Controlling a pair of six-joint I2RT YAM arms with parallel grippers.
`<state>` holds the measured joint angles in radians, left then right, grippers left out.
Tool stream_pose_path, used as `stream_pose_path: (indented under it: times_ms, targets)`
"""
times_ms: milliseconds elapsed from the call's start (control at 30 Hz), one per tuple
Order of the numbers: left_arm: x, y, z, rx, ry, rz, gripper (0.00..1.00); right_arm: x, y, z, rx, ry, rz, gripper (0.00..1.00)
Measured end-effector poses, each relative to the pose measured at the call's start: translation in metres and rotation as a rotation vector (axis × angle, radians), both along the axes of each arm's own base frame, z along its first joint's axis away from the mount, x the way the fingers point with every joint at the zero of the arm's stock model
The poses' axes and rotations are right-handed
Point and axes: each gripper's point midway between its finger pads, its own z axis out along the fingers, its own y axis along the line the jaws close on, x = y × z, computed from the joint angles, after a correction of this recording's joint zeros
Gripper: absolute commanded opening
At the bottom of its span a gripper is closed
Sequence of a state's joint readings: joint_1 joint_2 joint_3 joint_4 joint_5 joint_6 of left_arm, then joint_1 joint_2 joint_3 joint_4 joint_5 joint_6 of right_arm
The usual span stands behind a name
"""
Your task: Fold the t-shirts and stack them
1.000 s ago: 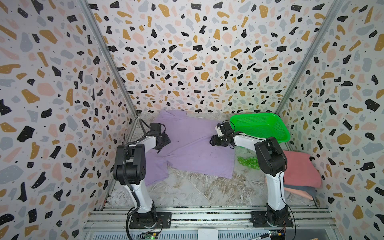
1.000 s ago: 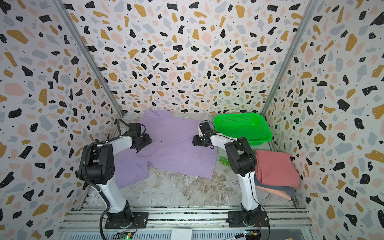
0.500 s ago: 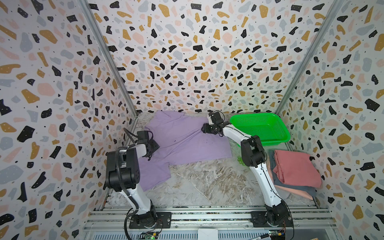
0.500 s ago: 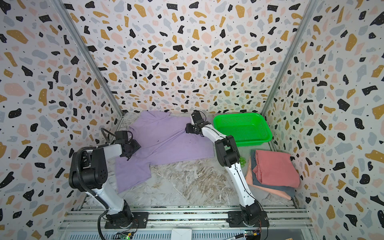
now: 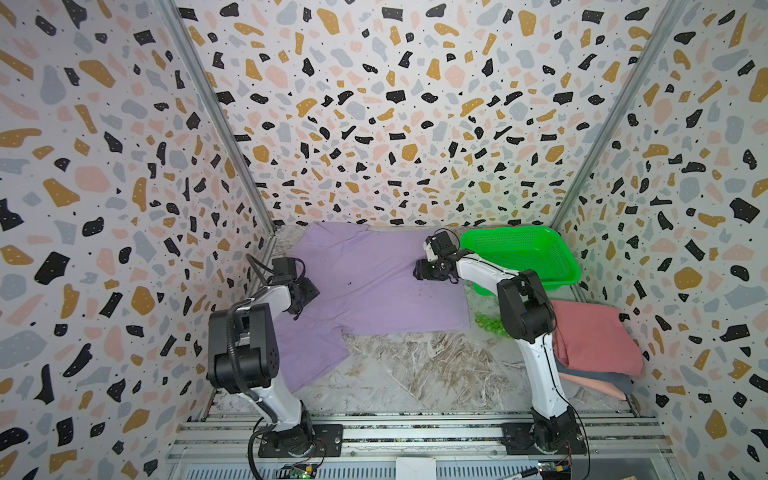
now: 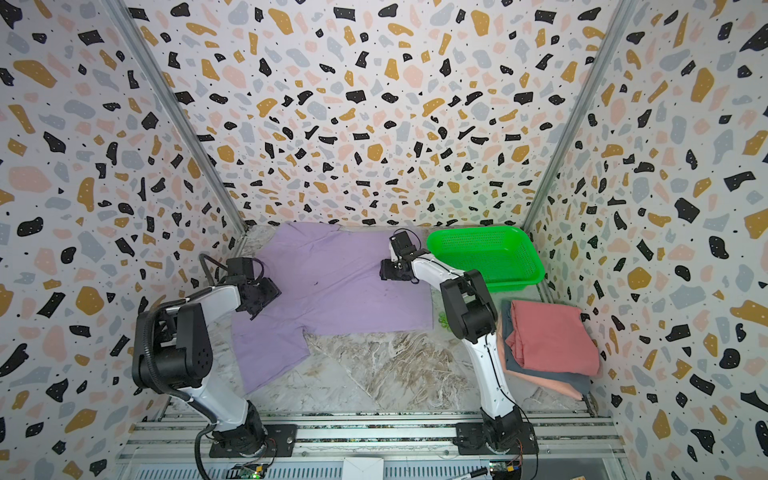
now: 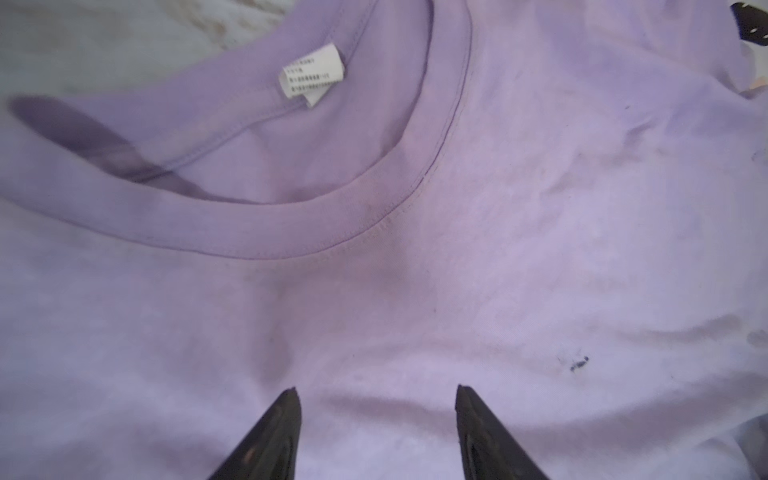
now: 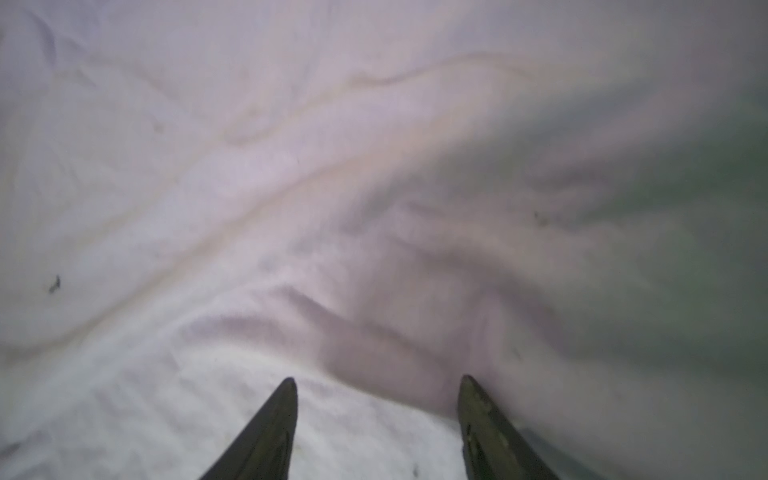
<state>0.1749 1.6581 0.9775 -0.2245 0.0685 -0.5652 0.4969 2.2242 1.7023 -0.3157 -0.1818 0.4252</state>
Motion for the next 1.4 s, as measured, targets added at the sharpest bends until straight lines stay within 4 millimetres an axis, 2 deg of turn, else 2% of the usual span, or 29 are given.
stream_pose_path:
  times_ms: [100, 167, 300, 367, 433, 500, 567, 667, 767, 933, 1067, 1133, 1267, 1400]
  targets:
    - [-0.028, 0.007, 0.026, 0.040, -0.020, 0.032, 0.68, -0.030, -0.017, 0.026, -0.001, -0.014, 0.011, 0.72]
    - [-0.059, 0.015, 0.034, 0.059, -0.013, 0.071, 0.71, -0.052, -0.029, 0.048, 0.013, -0.038, 0.012, 0.74]
    - [-0.123, 0.021, 0.021, 0.073, 0.087, 0.133, 0.76, -0.097, -0.053, 0.069, 0.044, -0.046, -0.021, 0.78]
    - [-0.145, 0.016, 0.016, 0.061, 0.151, 0.139, 0.77, -0.121, -0.067, 0.064, 0.046, -0.021, -0.043, 0.81]
    - [-0.153, 0.014, 0.020, 0.051, 0.157, 0.157, 0.78, -0.141, -0.077, 0.051, 0.039, 0.018, -0.062, 0.86]
    - [-0.159, 0.011, 0.022, 0.028, 0.143, 0.184, 0.80, -0.156, -0.087, 0.038, 0.028, 0.058, -0.079, 0.86]
    - [-0.169, 0.004, 0.011, -0.020, 0.153, 0.220, 0.82, -0.168, -0.094, 0.026, 0.018, 0.092, -0.095, 0.86]
    - [-0.202, -0.005, -0.021, -0.082, 0.255, 0.304, 0.84, -0.176, -0.099, 0.021, 0.020, 0.111, -0.104, 0.86]
    - [-0.228, -0.007, -0.035, -0.094, 0.331, 0.389, 0.84, -0.174, -0.101, 0.026, 0.039, 0.099, -0.109, 0.86]
    - [-0.241, 0.004, -0.035, -0.049, 0.358, 0.486, 0.83, -0.170, -0.105, 0.035, 0.069, 0.080, -0.119, 0.86]
    - [-0.257, 0.000, -0.051, -0.062, 0.401, 0.526, 0.82, -0.170, -0.112, 0.033, 0.067, 0.095, -0.135, 0.87]
    - [-0.259, 0.000, -0.052, -0.064, 0.401, 0.541, 0.80, -0.171, -0.114, 0.031, 0.060, 0.104, -0.142, 0.87]
    - [-0.260, 0.000, -0.054, -0.065, 0.413, 0.548, 0.68, -0.178, -0.119, 0.027, 0.040, 0.133, -0.148, 0.87]
    - [-0.255, 0.001, -0.054, -0.073, 0.395, 0.553, 0.39, -0.189, -0.122, 0.017, 0.006, 0.158, -0.149, 0.87]
